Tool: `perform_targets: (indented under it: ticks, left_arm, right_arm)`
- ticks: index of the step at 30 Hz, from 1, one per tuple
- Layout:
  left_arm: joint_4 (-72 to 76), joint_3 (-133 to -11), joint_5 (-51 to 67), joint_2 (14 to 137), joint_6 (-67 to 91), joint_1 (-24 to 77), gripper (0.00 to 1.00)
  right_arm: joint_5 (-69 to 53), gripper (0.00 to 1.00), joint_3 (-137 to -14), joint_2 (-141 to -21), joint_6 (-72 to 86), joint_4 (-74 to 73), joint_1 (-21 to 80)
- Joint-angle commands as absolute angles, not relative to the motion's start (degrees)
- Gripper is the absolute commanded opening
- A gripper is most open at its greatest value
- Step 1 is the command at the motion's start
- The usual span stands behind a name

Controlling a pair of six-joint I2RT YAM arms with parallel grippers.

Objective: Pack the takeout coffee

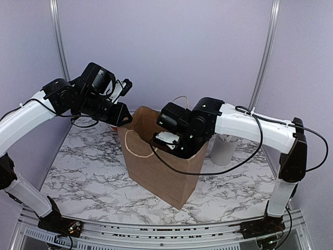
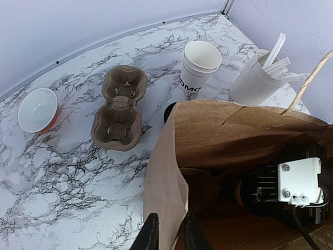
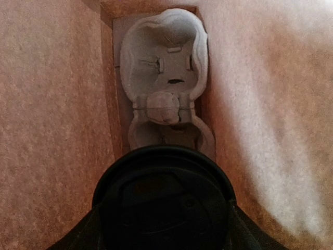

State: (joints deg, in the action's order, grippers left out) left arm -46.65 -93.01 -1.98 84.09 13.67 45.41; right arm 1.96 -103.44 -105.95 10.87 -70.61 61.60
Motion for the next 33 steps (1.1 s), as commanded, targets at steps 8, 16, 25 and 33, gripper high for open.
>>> perform_targets:
  ticks: [8,16,25,33]
  left_arm:
    - [-47.9,-94.2,-2.2,84.1,13.4,45.1,0.17]
    - [-47.8,-94.0,-2.2,84.0,13.4,45.1,0.18]
    - [-47.8,-93.8,-2.0,83.9,13.5,45.1,0.18]
    - [-47.7,-93.7,-1.8,84.1,13.6,45.1,0.18]
  right_arm:
    - [2.2,0.5,-98.3,-105.5,11.7,-68.1,61.6]
    - [2.0,0.5,-96.3,-106.2,11.8,-67.1,61.6]
    - [1.5,0.5,-93.0,-106.8,12.7,-63.8,61.6]
    - [1.2,0.5,-91.0,-107.2,13.2,-62.5,61.6]
